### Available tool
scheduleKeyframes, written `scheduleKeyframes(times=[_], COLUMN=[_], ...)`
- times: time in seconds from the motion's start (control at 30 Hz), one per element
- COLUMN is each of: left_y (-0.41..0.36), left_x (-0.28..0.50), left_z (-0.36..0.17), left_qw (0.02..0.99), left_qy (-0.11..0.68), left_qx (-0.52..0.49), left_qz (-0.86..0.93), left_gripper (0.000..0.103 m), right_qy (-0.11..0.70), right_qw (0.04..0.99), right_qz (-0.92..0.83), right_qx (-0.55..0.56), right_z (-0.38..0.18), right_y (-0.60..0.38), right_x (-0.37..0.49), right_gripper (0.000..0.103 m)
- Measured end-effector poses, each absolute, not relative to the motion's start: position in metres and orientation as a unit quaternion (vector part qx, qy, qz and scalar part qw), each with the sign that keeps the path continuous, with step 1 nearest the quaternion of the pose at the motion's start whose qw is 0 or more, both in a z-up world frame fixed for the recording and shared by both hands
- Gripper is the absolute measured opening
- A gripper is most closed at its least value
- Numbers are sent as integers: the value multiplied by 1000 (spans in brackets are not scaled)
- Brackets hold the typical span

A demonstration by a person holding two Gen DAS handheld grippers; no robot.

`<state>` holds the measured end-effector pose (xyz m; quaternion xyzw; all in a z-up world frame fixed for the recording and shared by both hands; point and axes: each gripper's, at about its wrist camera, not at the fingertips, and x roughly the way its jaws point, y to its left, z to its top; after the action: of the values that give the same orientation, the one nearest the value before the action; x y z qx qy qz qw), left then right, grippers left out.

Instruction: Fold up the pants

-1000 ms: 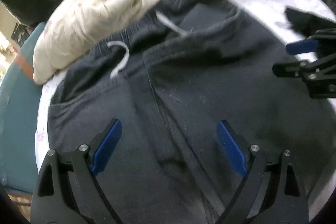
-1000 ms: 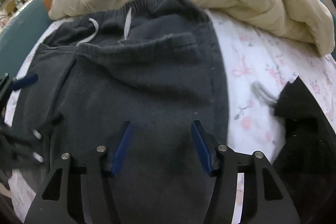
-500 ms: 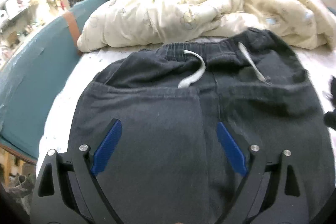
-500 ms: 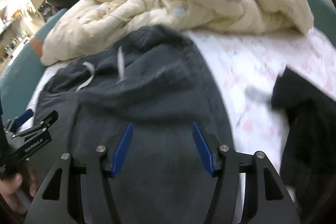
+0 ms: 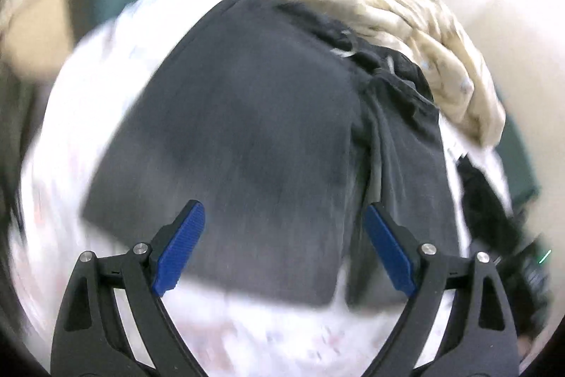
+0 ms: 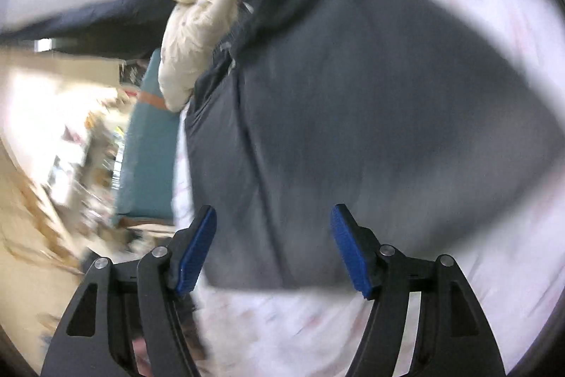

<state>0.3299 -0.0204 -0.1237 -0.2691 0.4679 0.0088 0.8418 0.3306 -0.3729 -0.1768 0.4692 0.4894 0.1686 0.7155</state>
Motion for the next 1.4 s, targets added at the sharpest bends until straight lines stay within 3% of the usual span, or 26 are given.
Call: scheduleKeyframes(times=[0.13,0.3,0.53,0.83,0.87,0.9,0.93,0.97,1.0,1.03,1.4], left_y=[-20,-22,-6,19,19,16,18,20,21,24,23], left_x=[294,287,305,324,323,322,322,323,324,322,309], left_z=[-167,-215,-206,-213,-213,-213,-214,-216,-218,-217,-192], left_qw=[784,756,777,784,787,794,795,793,789,788,794], left_qy=[498,517,484,439,440,442,447,452,457,453,457], left_qx=[-370,-402,-403,-438,-433,-416,-409,-407,-410,-416,-398], left_qz=[-6,-10,26,26,21,28,34,31,23,21,37], left_gripper=[90,90,90,87,82,58,25,14,11,10,5], right_qy=[499,538,472,430,422,417,413,409,413,417,419], right_qw=[622,604,678,684,688,689,691,695,706,714,745], right_qz=[176,173,130,92,90,91,91,93,88,80,72], right_qx=[577,562,549,582,584,586,587,584,568,556,514], right_z=[-225,-262,-252,-258,-257,-257,-257,-255,-250,-247,-221], right_y=[-350,-316,-356,-377,-375,-374,-383,-382,-384,-388,-393], right_x=[289,286,311,324,324,325,320,321,321,322,307], right_gripper=[72,72,72,73,73,71,68,49,21,12,4])
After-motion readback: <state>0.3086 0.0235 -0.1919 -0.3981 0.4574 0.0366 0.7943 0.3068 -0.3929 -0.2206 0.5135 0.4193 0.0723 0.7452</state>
